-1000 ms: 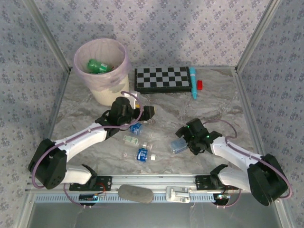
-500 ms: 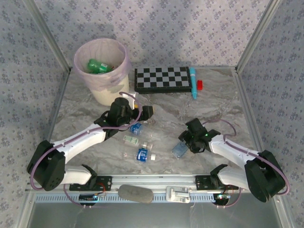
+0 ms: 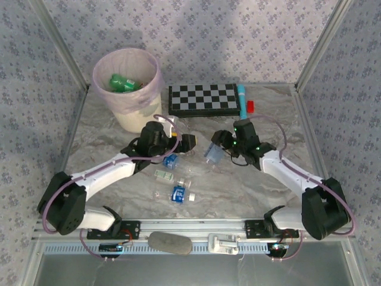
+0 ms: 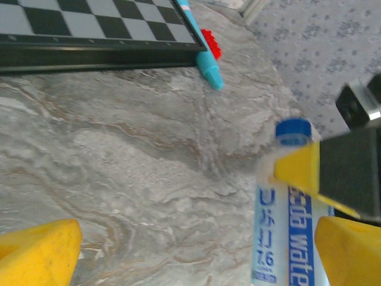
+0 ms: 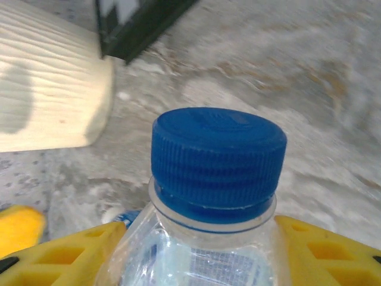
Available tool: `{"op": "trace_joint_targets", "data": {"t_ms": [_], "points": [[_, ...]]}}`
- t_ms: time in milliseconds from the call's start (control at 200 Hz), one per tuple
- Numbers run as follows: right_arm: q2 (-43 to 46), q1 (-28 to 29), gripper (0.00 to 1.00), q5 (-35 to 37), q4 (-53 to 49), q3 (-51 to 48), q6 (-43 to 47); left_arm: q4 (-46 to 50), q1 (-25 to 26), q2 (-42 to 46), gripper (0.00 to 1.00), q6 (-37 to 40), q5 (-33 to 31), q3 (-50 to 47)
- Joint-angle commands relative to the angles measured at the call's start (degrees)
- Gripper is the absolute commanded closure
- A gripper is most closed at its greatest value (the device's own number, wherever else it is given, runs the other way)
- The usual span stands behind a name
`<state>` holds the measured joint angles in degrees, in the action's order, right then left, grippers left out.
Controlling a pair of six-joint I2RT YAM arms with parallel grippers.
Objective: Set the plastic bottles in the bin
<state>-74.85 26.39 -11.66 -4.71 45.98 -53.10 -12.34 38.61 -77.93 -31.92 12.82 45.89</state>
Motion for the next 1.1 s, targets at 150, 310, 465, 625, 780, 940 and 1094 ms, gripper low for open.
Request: {"op": "trace_joint_targets", "data": {"t_ms": [150, 310, 465, 625, 780, 940, 1094], "points": [[-6.15, -1.74, 0.48, -7.53, 11.04, 5.92, 3.01, -5.22, -0.43, -4.03, 0.00, -2.24, 14.10, 4.79], [-7.33, -1.70, 0.48, -10.17, 12.60, 8.24, 3.50, -6.15, -0.30, -6.96, 0.00, -3.86, 17.33, 6.03], [-7.07, -1.63, 0.48, -11.49, 12.86, 8.41, 3.43, -8.54, 0.40, -10.76, 0.00, -5.73, 20.31, 7.38], [-7.00, -1.32, 0.48, -11.81, 13.50, 8.21, 3.01, -8.12, 1.20, -13.90, 0.04, -5.78, 22.50, 9.60], [-7.07, -1.27, 0.48, -11.80, 13.59, 8.31, 3.17, -7.10, 1.15, -13.93, 0.32, -4.74, 22.22, 10.00], [-7.02, -1.26, 0.45, -11.89, 13.67, 8.34, 3.10, -6.55, 1.20, -13.56, 0.46, -4.28, 21.22, 9.66], [-6.57, -1.35, 0.25, -11.74, 13.26, 8.49, 3.14, -5.94, 1.18, -13.22, 0.49, -4.19, 20.29, 9.73]]}}
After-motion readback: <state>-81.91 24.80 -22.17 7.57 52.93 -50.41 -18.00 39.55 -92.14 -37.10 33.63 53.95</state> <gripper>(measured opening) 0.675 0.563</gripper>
